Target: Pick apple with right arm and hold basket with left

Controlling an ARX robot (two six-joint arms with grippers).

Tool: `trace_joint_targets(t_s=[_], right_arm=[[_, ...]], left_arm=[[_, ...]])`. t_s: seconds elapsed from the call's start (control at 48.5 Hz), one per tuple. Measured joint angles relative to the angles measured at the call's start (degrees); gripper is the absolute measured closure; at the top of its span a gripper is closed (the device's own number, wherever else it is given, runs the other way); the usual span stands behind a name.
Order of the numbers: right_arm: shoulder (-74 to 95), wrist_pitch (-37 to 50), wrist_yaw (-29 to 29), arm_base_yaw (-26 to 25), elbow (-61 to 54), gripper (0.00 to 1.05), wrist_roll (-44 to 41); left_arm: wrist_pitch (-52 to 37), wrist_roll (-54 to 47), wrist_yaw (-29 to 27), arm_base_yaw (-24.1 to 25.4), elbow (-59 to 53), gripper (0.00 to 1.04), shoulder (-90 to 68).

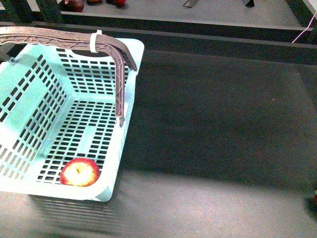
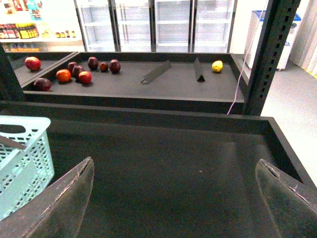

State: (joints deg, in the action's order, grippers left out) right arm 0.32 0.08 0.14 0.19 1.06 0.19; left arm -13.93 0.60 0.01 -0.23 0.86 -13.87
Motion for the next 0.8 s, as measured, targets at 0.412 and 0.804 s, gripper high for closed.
trace_joint_targets(t_s=[0.412, 0.804], right_arm=[[0.0, 0.0, 0.0, 0.0, 0.0, 0.09, 0.0], [0.0, 0.0, 0.0, 0.0, 0.0, 0.09, 0.0]], left_arm=[[13.1, 0.0, 0.0, 0.0, 0.0, 1.01, 11.4], [13.9, 0.0, 0.0, 0.0, 0.0, 1.01, 13.5]])
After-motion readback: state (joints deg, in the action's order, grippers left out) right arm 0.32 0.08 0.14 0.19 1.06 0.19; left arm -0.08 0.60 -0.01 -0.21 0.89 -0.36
